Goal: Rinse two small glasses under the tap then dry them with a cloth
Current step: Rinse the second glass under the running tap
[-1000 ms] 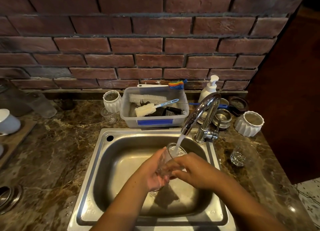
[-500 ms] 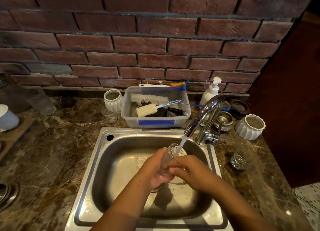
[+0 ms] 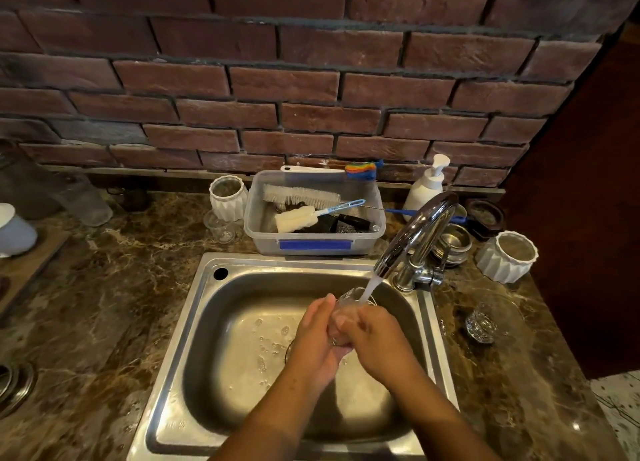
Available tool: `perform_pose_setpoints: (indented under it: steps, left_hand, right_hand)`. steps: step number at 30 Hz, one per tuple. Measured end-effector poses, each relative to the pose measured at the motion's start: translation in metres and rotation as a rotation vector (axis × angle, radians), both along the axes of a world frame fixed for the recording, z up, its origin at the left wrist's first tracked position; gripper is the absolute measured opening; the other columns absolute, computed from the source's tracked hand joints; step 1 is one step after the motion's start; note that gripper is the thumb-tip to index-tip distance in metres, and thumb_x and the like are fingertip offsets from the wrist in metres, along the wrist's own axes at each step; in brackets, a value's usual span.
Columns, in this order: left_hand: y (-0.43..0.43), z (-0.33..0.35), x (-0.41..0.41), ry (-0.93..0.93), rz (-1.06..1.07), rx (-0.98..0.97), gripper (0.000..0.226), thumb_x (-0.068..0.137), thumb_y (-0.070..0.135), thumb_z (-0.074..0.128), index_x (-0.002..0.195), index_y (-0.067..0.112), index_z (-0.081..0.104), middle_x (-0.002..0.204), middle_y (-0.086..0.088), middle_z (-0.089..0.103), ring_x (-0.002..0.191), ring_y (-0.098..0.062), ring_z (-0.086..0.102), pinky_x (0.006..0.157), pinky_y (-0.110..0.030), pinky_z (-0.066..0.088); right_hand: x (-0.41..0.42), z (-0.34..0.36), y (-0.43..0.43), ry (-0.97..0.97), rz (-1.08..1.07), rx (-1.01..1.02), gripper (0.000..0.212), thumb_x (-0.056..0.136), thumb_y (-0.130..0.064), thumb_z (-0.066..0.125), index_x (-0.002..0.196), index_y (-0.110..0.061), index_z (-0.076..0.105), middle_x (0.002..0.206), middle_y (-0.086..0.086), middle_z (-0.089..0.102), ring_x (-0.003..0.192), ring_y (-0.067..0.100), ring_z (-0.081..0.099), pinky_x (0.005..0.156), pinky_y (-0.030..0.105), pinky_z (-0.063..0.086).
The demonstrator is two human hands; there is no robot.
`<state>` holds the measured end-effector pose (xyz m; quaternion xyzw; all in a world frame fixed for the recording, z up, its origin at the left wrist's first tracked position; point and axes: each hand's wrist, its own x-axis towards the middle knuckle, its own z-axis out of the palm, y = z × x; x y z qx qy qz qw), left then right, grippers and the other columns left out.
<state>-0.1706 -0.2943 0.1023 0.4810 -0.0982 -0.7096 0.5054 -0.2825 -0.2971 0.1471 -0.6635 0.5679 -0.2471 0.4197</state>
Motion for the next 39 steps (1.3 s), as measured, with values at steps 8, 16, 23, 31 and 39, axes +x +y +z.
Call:
perform_pose_setpoints:
  steps: [8,16,23,31,39]
  left_hand:
    - [-0.023,0.014,0.025,0.193,-0.381,0.313,0.042,0.088,0.04,0.072,0.114,0.007,0.071,0.094,-0.013,0.071,0.068,-0.024,0.069,0.051,-0.03,0.054]
    - [-0.011,0.001,-0.001,0.017,0.023,0.114,0.041,0.096,0.038,0.064,0.127,0.011,0.065,0.109,-0.016,0.074,0.098,-0.026,0.074,0.085,-0.04,0.061]
    - [-0.013,0.0,0.016,0.142,-0.139,0.225,0.046,0.093,0.043,0.064,0.118,0.005,0.071,0.106,-0.016,0.076,0.086,-0.025,0.074,0.065,-0.035,0.058]
    - [-0.015,0.003,0.01,0.04,-0.113,0.239,0.041,0.099,0.04,0.059,0.119,0.007,0.069,0.095,-0.013,0.076,0.07,-0.019,0.071,0.052,-0.026,0.054]
    - [0.0,-0.002,0.006,0.08,-0.071,0.191,0.046,0.095,0.045,0.06,0.124,0.009,0.069,0.112,-0.017,0.075,0.099,-0.026,0.073,0.078,-0.041,0.061]
  right_hand:
    - [-0.029,0.012,-0.012,0.455,0.629,-0.339,0.021,0.097,-0.039,0.053,0.107,-0.032,0.07,0.105,-0.013,0.072,0.101,0.004,0.062,0.099,0.031,0.043]
    - [0.006,0.003,0.008,0.112,0.001,-0.136,0.025,0.098,-0.039,0.052,0.091,-0.026,0.072,0.08,-0.008,0.072,0.075,0.005,0.067,0.07,0.027,0.054]
    - [-0.015,-0.006,-0.006,0.277,0.365,-0.17,0.029,0.095,-0.045,0.048,0.099,-0.029,0.072,0.09,-0.011,0.073,0.084,0.003,0.064,0.084,0.036,0.053]
    - [-0.011,-0.009,0.003,0.197,0.225,-0.152,0.026,0.094,-0.045,0.053,0.101,-0.031,0.074,0.092,-0.012,0.074,0.086,0.003,0.066,0.078,0.032,0.056]
    - [0.002,-0.007,0.006,0.167,0.113,-0.147,0.027,0.095,-0.041,0.051,0.089,-0.027,0.073,0.082,-0.009,0.073,0.078,0.006,0.066,0.078,0.036,0.055]
